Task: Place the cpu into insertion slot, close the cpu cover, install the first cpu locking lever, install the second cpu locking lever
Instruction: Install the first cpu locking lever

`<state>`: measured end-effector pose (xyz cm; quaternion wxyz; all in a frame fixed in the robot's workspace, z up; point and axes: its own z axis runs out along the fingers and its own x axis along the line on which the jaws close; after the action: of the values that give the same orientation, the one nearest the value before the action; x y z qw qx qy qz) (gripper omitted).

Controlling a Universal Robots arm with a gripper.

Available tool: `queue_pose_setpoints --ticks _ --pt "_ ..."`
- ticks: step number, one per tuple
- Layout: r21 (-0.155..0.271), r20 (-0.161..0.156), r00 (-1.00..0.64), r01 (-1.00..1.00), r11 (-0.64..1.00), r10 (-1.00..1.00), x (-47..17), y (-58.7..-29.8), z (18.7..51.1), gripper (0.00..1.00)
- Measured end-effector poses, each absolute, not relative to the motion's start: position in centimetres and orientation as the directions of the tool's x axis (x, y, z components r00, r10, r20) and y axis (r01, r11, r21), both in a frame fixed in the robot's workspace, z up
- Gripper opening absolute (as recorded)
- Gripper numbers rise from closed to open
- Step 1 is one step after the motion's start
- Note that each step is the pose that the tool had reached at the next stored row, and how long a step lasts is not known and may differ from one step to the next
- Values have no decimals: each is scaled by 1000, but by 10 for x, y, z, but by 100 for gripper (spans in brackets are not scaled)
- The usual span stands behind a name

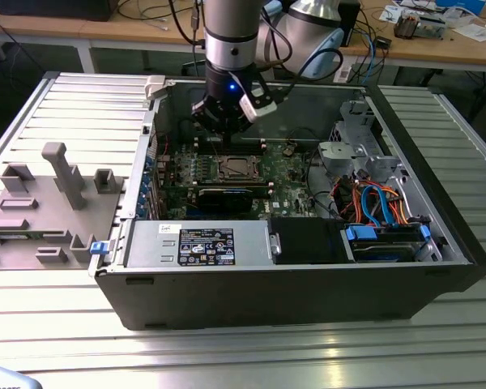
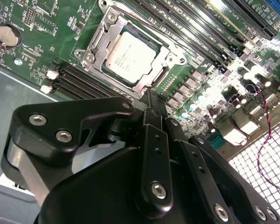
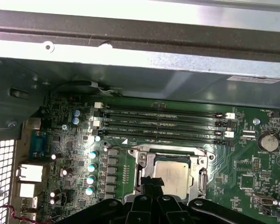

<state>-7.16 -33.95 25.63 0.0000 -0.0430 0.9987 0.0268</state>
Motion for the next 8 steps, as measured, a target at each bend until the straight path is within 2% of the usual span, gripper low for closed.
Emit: queue_pose_setpoints --ticks 8 --pt "64 -3 -996 -86 994 -86 -73 -340 256 11"
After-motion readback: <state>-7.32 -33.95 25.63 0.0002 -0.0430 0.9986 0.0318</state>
